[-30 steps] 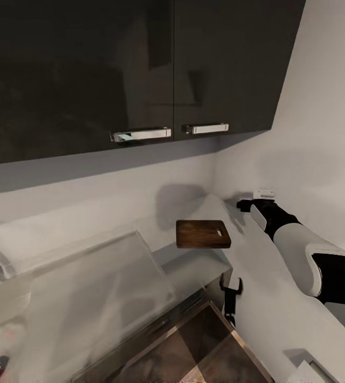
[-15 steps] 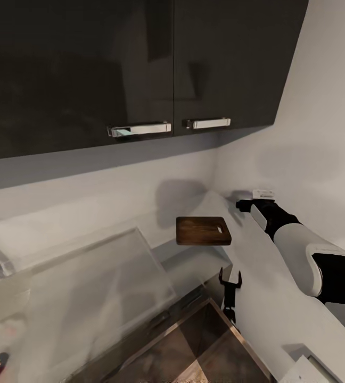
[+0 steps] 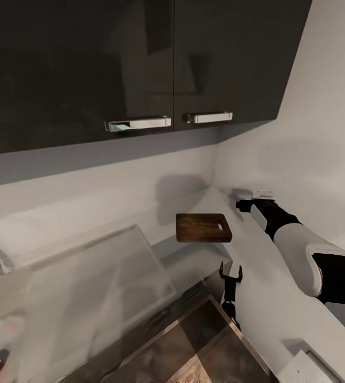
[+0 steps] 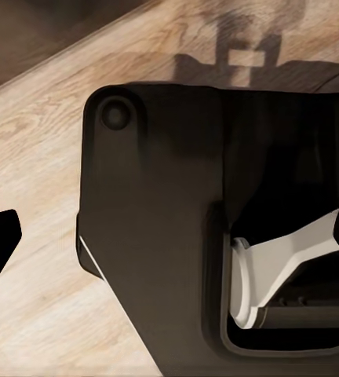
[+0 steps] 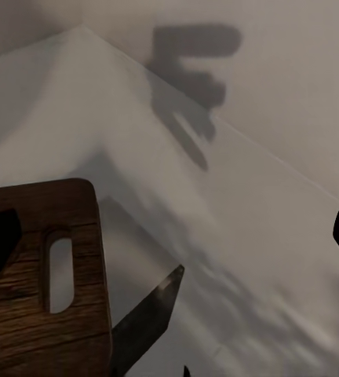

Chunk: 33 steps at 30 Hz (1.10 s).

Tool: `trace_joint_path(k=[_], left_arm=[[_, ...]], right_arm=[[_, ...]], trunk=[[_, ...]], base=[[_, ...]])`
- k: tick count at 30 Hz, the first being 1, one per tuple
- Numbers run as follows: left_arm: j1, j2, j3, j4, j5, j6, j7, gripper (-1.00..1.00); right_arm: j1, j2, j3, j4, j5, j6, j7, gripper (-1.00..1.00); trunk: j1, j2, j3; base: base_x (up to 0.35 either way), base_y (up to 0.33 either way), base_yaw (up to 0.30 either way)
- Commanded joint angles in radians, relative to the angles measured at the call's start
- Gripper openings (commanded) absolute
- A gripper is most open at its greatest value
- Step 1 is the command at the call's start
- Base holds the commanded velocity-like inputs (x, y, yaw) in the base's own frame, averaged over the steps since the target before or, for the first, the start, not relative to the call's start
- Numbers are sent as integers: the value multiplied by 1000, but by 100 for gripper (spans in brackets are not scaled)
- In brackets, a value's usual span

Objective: In the kitchen, take the Vidalia onion out of the sink, dice it on the chopping board with the paring knife, put the diced onion into the bowl on the countertop, then place both the paring knife and the chopping board into the sink.

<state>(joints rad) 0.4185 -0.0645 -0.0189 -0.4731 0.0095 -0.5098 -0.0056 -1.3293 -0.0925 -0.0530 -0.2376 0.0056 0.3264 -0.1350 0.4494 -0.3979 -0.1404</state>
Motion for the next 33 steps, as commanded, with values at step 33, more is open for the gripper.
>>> trace_joint_path(k=[33], left_arm=[[0, -1, -1, -1, 1, -3, -1, 100]], right_arm=[[0, 0, -5, -2, 1, 5, -2, 100]], trunk=[[1, -2, -56]], base=[[0, 0, 0]])
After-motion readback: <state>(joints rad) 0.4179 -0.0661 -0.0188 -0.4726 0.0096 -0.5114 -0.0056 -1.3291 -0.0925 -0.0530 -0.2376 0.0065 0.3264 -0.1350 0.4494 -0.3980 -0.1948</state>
